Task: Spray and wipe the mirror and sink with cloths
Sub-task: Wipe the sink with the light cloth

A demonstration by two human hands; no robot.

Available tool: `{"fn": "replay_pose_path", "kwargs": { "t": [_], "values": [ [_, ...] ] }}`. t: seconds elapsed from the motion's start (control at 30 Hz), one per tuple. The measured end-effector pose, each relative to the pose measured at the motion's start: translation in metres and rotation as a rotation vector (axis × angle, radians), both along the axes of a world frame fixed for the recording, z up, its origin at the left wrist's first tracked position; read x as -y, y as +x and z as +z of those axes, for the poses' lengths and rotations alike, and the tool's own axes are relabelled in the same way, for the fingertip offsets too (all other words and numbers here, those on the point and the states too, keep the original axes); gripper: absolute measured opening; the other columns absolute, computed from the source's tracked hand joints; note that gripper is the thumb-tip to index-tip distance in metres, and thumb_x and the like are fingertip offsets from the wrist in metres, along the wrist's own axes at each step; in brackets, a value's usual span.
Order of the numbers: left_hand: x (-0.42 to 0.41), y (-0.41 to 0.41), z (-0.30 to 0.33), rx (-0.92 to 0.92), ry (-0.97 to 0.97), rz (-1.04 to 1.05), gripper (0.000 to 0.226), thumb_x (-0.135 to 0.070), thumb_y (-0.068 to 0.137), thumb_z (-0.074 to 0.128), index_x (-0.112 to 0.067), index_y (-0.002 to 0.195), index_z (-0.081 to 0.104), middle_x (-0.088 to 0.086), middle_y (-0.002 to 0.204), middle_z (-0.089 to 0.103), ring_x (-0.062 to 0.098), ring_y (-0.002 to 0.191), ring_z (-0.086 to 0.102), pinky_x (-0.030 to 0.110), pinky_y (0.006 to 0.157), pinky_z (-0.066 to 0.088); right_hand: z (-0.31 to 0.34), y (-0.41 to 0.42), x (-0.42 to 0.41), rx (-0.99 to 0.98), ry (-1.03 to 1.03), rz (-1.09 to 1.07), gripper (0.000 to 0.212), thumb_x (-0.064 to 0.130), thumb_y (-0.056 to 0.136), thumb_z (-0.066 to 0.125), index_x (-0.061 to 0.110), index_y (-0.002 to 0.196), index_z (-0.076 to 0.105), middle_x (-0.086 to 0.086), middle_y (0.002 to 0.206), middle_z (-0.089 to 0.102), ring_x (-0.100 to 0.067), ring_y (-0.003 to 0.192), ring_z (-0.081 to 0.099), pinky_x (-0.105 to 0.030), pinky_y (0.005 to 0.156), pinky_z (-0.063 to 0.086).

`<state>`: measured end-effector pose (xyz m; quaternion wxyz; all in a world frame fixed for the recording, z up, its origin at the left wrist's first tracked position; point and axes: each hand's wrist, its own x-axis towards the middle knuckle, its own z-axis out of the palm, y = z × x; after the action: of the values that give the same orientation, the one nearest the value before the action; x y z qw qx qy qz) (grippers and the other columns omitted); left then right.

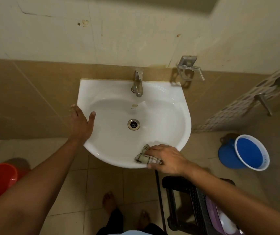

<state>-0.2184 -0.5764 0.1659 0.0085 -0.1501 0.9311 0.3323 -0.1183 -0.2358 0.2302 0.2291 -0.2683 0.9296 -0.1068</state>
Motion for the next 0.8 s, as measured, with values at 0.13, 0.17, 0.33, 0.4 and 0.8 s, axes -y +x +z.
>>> {"fn": "replay_pose_path", "kwargs": {
  "t": [0.13,0.17,0.33,0.4,0.8],
  "values": [
    [-0.006,-0.005,0.011,0.110,-0.020,0.123,0.092,-0.065,0.097,0.023,0.002,0.155,-0.004,0.021,0.164,-0.005,0.032,0.153,-0.003,0.047,0.123,-0.001,0.004,0.018,0.041,0.051,-0.187,-0.066,0.050,0.055,0.092,0.053,0.035,0.138,0.047,0.005,0.131,0.059,-0.017,0.114,0.054,-0.040,0.094,0.047],
    [-0.009,-0.003,0.015,0.124,0.008,0.163,0.091,-0.065,0.097,0.022,0.001,0.155,-0.005,0.019,0.164,-0.007,0.031,0.153,-0.005,0.046,0.123,-0.003,0.005,0.020,0.048,0.108,-0.276,-0.121,0.049,0.053,0.091,0.055,0.035,0.136,0.050,0.005,0.130,0.060,-0.016,0.113,0.055,-0.040,0.094,0.048],
    [-0.035,0.030,0.047,0.046,0.117,0.146,0.088,-0.062,0.099,0.027,-0.002,0.156,-0.003,0.015,0.165,-0.005,0.028,0.153,-0.004,0.043,0.123,-0.004,0.023,0.017,0.050,0.580,-0.934,-0.601,0.041,0.042,0.084,0.070,0.023,0.121,0.065,-0.004,0.117,0.069,-0.021,0.108,0.066,-0.045,0.097,0.053],
    [-0.055,0.048,0.068,0.039,0.262,0.140,0.085,-0.062,0.098,0.030,-0.007,0.157,0.004,0.011,0.166,0.007,0.027,0.153,0.007,0.042,0.124,0.005,0.034,0.014,0.044,0.742,-1.173,-0.751,0.043,0.036,0.086,0.067,0.013,0.122,0.063,-0.014,0.119,0.069,-0.030,0.109,0.066,-0.045,0.093,0.054],
    [-0.173,0.143,0.148,0.011,1.557,0.036,0.051,-0.035,0.094,0.049,-0.002,0.131,0.059,0.022,0.129,0.063,0.035,0.121,0.060,0.044,0.102,0.049,0.087,0.027,0.039,1.075,-1.816,-0.764,0.050,0.034,0.088,0.056,0.000,0.124,0.064,-0.023,0.127,0.062,-0.035,0.116,0.060,-0.046,0.105,0.044]
  ]
}}
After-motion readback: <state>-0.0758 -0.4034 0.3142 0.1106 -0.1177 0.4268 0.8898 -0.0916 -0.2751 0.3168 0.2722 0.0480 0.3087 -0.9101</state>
